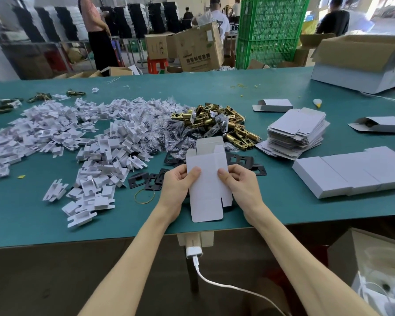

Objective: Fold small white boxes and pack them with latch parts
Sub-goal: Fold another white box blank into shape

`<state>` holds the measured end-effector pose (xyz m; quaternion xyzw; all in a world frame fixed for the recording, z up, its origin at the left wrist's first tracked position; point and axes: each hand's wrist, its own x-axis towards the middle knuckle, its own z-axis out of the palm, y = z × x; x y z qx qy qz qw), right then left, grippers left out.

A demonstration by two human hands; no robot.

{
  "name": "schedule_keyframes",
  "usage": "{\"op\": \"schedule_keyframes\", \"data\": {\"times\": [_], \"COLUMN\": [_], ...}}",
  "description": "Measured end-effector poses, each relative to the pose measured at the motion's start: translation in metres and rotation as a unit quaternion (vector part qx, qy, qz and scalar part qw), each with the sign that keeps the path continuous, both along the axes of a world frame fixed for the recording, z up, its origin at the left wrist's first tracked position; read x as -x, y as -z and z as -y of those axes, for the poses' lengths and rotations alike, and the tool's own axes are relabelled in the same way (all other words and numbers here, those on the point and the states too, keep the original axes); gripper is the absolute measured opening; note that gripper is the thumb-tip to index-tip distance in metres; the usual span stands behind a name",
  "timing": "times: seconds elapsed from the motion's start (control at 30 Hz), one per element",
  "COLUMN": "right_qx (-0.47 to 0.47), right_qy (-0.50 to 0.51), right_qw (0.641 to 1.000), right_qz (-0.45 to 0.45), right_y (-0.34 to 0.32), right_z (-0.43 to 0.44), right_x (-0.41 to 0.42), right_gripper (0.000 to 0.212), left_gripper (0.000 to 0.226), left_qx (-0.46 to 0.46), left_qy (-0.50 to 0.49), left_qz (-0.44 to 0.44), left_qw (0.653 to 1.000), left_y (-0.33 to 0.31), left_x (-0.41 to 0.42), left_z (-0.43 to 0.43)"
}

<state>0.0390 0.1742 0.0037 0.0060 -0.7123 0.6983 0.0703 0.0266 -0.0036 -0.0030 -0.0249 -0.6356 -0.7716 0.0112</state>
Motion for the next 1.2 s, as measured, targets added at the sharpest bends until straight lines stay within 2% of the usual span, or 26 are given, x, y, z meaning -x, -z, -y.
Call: {"op": "schedule_keyframes", "data": {"times": [0.2,0.4,0.53,0.63,0.73,0.8,0.93,1.2], "right_qx": [-0.011,0.009,0.018,0.019,0.029,0.036,0.007,0.031], "right_qy": [-0.012,0.030,0.028,0.024,0.046,0.043,0.017,-0.031], "right_qw": [1.000,0.999,0.999,0.999,0.998,0.998,0.999,0.999], "right_qz": [0.007,0.005,-0.004,-0.009,-0.019,-0.034,-0.035,-0.019], "right_y": [-0.004,-0.002,-0.001,-0.002,-0.001,-0.001,-0.004,-0.005], "right_z": [0.003,-0.001,0.001,0.002,0.000,-0.001,0.003,0.001], "right_x": [-0.004,-0.002,-0.002,-0.001,0.000,0.000,0.000,-0.003], "right_gripper": [0.035,0.030,0.032,0.024,0.047,0.056,0.049,0.044], "left_gripper": [0.020,0.043,0.041,0.036,0.026,0.033,0.063,0.050], "left_qx": [-0.002,0.019,0.011,0.013,0.047,0.066,0.069,0.018], "left_qy": [-0.014,0.036,0.034,0.027,0.026,0.031,0.049,0.045], "left_qz": [-0.003,-0.021,-0.016,-0.016,-0.033,-0.059,-0.054,-0.032], "left_qw": [1.000,0.999,0.999,0.999,0.998,0.996,0.995,0.998], "left_y": [0.002,0.000,0.001,0.000,-0.002,-0.006,-0.010,-0.013], "left_x": [0.000,-0.001,-0.001,-0.002,-0.004,-0.005,-0.006,-0.007], "left_z": [0.001,-0.004,-0.002,-0.002,-0.005,-0.007,-0.005,-0.001]}}
